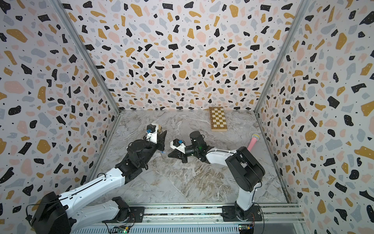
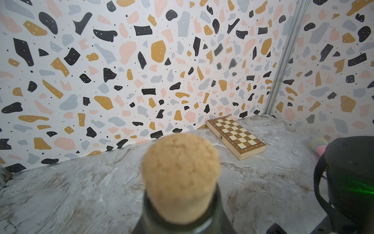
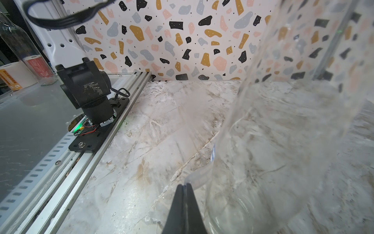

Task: Remove the label from the bottle
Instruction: Tear open the label from the bottle.

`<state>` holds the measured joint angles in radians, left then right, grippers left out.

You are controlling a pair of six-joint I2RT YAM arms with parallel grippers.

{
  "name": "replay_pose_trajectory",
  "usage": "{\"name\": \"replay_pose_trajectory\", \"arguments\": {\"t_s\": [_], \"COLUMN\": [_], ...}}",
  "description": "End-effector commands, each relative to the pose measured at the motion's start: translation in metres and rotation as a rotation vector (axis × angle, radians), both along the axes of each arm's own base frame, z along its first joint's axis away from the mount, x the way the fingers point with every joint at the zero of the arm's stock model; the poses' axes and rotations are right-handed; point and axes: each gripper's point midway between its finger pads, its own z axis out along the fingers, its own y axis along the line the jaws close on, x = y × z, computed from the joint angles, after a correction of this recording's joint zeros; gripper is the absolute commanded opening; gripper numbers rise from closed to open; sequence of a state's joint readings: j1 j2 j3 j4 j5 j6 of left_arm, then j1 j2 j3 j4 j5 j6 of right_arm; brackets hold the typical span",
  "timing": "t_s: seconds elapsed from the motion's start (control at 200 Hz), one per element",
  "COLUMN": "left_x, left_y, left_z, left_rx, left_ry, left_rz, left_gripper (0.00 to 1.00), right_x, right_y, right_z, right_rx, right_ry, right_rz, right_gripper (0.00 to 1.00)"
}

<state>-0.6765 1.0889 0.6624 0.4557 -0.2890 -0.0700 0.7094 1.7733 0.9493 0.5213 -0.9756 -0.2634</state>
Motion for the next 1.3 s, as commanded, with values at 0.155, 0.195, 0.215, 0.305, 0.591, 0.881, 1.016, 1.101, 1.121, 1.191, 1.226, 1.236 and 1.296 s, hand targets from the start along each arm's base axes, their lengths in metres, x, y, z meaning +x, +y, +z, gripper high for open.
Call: {"name": "replay_pose_trajectory", "arguments": {"t_s": [0.155,0.195,0.215,0.305,0.591,0.881,1.016,1.101,1.121,1.191,1.226,1.236,1.296], "left_x": [-0.0028,-0.0027,-0.0028,-0.0027,-0.0029,-0.0033,-0.0030,-0.0033,-0.0031,-0.0032,-0.0031,-0.0031,-0.0032], "left_y": [-0.0011,-0.0009,-0.0012,-0.0009,-0.0013,-0.0020,-0.0018,-0.0019,-0.0020,-0.0022,-0.0021,-0.0020,-0.0026], "left_z": [0.0238,0.0239,0.0240,0.0241,0.0240,0.0243,0.0237,0.0240,0.0240,0.0239,0.0237,0.0239,0.0238], "left_rx": [-0.058,-0.058,-0.059,-0.056,-0.056,-0.057,-0.055,-0.056,-0.056,-0.054,-0.054,-0.055,-0.055], "left_ry": [-0.083,-0.083,-0.083,-0.085,-0.084,-0.086,-0.084,-0.085,-0.085,-0.086,-0.085,-0.085,-0.085], "left_rz": [-0.006,-0.006,-0.007,-0.005,-0.006,-0.008,-0.007,-0.007,-0.008,-0.008,-0.008,-0.007,-0.009], "left_gripper": [0.00,0.00,0.00,0.00,0.00,0.00,0.00,0.00,0.00,0.00,0.00,0.00,0.00], "right_x": [-0.0042,-0.0043,-0.0043,-0.0050,-0.0073,-0.0083,-0.0088,-0.0088,-0.0088,-0.0099,-0.0100,-0.0102,-0.0107], "right_y": [0.0016,0.0016,0.0017,0.0019,0.0027,0.0036,0.0041,0.0041,0.0042,0.0043,0.0045,0.0046,0.0049], "right_z": [0.0258,0.0262,0.0260,0.0254,0.0265,0.0260,0.0261,0.0264,0.0259,0.0262,0.0259,0.0262,0.0262], "right_rx": [0.034,0.034,0.034,0.032,0.033,0.031,0.030,0.031,0.030,0.031,0.030,0.031,0.030], "right_ry": [-0.044,-0.045,-0.045,-0.043,-0.048,-0.047,-0.048,-0.049,-0.049,-0.048,-0.049,-0.050,-0.049], "right_rz": [0.019,0.018,0.019,0.021,0.028,0.032,0.034,0.034,0.034,0.037,0.037,0.038,0.040], "right_gripper": [0.00,0.00,0.00,0.00,0.00,0.00,0.00,0.00,0.00,0.00,0.00,0.00,0.00]}}
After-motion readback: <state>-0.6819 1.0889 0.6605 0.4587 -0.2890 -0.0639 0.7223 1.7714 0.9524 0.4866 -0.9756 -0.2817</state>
